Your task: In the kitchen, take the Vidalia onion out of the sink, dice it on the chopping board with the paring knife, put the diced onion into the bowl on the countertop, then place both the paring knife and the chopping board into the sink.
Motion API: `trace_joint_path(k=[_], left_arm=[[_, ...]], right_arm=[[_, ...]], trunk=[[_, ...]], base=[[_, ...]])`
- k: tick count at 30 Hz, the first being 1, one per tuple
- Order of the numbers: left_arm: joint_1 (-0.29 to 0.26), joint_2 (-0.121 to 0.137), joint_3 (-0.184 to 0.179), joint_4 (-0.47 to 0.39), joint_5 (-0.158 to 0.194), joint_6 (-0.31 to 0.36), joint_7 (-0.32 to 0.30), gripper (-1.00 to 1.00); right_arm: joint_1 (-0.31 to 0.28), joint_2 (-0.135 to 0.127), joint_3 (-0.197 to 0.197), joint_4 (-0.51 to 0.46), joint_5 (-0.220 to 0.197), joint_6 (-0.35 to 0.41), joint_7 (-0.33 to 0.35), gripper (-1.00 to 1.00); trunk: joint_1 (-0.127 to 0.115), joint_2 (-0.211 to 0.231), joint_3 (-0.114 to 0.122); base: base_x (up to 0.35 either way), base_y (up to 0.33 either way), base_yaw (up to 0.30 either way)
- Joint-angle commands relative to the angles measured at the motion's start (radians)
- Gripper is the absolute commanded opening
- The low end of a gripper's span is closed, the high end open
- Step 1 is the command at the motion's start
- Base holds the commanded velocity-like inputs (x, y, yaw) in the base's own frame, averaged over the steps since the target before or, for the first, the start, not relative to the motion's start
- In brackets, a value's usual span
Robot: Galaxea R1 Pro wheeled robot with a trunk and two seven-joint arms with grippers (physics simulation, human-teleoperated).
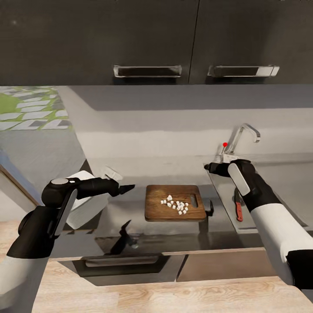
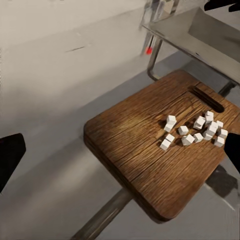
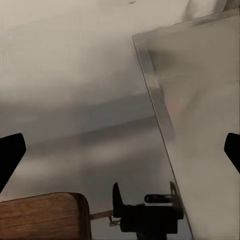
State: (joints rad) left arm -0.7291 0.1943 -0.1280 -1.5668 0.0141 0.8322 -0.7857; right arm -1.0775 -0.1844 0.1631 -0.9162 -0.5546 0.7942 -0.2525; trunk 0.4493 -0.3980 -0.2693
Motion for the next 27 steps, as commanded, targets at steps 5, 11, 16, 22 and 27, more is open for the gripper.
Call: trace_joint_path(k=[5, 11, 16, 22, 27], left_arm=[[-0.001, 0.000, 0.005, -0.013, 0.002, 0.007, -0.001, 1.00], [-0.024, 0.009, 0.072, -0.024, 0.004, 0.012, -0.091, 1.00], [-0.041, 0.030, 0.228, -0.024, 0.003, 0.009, -0.313, 1.00], [-0.050, 0.035, 0.245, -0.024, -0.001, 0.007, -0.338, 1.00], [-0.073, 0.034, 0.246, -0.024, -0.005, 0.008, -0.307, 1.00]], right_arm=[[0.015, 0.003, 0.006, 0.003, -0.011, 0.002, -0.009, 1.00], [0.018, 0.018, 0.007, 0.012, -0.010, 0.005, -0.009, 1.00], [0.019, 0.029, 0.006, 0.055, -0.011, 0.147, -0.008, 1.00], [0.019, 0.035, 0.006, 0.061, -0.010, 0.244, -0.011, 1.00], [0.019, 0.035, 0.006, 0.066, -0.010, 0.249, -0.011, 1.00]], trunk=[[0.001, -0.002, -0.002], [0.001, -0.002, -0.002], [0.001, -0.002, -0.002], [0.001, -0.002, -0.002], [0.001, -0.002, -0.002]], base=[[0.000, 0.006, 0.000], [0.000, 0.000, 0.000], [0.000, 0.000, 0.000], [0.000, 0.000, 0.000], [0.000, 0.000, 0.000]])
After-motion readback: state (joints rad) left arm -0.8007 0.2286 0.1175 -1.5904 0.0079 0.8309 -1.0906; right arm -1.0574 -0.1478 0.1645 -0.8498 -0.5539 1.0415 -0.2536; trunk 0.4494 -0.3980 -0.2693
